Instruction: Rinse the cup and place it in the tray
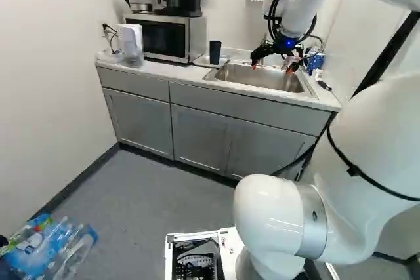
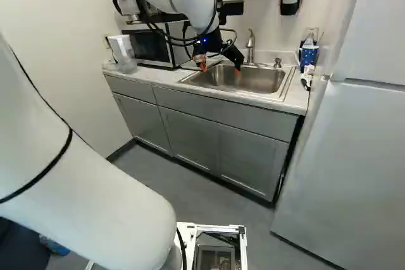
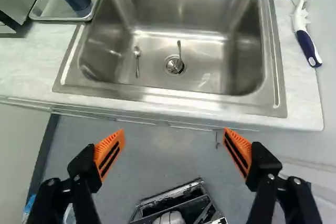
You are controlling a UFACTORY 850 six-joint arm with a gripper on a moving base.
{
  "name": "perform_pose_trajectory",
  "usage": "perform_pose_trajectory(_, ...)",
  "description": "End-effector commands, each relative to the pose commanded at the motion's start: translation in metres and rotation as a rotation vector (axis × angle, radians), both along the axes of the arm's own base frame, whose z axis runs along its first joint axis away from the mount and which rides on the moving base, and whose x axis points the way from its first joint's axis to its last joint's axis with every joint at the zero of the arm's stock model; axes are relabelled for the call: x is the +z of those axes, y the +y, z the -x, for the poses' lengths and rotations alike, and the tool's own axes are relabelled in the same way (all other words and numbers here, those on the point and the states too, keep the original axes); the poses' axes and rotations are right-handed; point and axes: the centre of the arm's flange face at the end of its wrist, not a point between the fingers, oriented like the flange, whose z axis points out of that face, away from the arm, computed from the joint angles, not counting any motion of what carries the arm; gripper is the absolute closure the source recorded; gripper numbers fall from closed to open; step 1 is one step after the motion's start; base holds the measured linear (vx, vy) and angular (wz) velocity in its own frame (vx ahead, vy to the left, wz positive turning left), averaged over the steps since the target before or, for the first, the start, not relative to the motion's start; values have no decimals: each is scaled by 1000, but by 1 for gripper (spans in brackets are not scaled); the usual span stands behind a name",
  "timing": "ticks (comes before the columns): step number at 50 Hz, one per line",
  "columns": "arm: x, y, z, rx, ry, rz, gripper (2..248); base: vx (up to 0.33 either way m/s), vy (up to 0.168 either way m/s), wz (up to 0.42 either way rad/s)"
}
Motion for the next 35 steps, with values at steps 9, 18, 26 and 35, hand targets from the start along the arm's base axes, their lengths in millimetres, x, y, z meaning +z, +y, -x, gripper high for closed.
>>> perform_pose_trajectory(9,0,0,0,0,0,0,3,-69,35,20)
perform_pose_trajectory(18,0,0,0,0,0,0,3,12,-11,0)
perform_pose_trajectory(26,-1,0,0,1,-1,0,3,0,0,0)
perform_pose_trajectory(35,-3,1,0,3,-6,2,3,0,0,0)
